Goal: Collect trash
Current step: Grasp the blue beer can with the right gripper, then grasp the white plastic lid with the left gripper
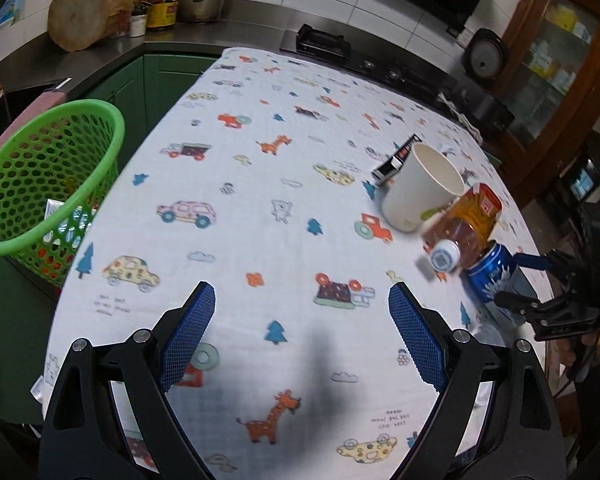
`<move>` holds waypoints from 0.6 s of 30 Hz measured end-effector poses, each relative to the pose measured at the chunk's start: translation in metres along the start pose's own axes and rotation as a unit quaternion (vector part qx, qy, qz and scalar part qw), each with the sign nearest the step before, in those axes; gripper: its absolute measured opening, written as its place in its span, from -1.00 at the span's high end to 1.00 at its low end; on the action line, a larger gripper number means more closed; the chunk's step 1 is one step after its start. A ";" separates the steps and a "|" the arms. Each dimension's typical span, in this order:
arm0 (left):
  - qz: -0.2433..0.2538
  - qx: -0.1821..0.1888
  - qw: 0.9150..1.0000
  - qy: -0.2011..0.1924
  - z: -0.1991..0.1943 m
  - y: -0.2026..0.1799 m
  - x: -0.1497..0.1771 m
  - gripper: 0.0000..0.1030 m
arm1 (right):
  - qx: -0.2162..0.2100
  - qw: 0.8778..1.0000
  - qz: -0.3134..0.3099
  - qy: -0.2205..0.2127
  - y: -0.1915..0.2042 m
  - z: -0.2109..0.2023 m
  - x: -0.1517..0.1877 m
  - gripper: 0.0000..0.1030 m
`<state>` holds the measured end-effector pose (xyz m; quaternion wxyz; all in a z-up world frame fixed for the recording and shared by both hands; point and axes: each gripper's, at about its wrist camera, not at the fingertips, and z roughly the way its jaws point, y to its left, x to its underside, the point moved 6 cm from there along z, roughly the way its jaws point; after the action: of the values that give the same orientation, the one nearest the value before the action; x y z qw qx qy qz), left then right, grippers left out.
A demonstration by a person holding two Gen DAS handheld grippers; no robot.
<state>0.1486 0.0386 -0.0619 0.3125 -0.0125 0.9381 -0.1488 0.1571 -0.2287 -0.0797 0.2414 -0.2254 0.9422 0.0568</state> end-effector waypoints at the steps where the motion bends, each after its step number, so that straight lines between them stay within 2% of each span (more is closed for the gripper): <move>1: 0.001 0.002 1.000 0.002 0.001 -0.002 0.001 -0.70 | 0.002 1.000 -0.002 0.002 -0.001 0.002 0.001 -0.78; 8: 0.013 0.012 1.000 0.022 0.012 -0.019 0.013 -0.70 | 0.006 1.000 0.001 0.009 -0.007 0.010 0.008 -0.76; 9: 0.017 0.014 0.999 0.027 0.014 -0.023 0.016 -0.70 | 0.009 1.000 -0.001 0.009 -0.007 0.010 0.009 -0.72; 11: 0.023 0.019 0.999 0.033 0.016 -0.030 0.020 -0.70 | 0.013 1.000 0.000 0.012 -0.008 0.009 0.013 -0.45; 18: 0.063 0.047 0.995 0.060 0.025 -0.069 0.043 -0.70 | 0.006 1.000 0.030 -0.003 -0.019 -0.002 0.022 -0.40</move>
<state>0.1235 -0.0392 -0.0860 0.2646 0.0709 0.9460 -0.1734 0.1473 -0.2548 -0.0889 0.2441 -0.1952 0.9481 0.0592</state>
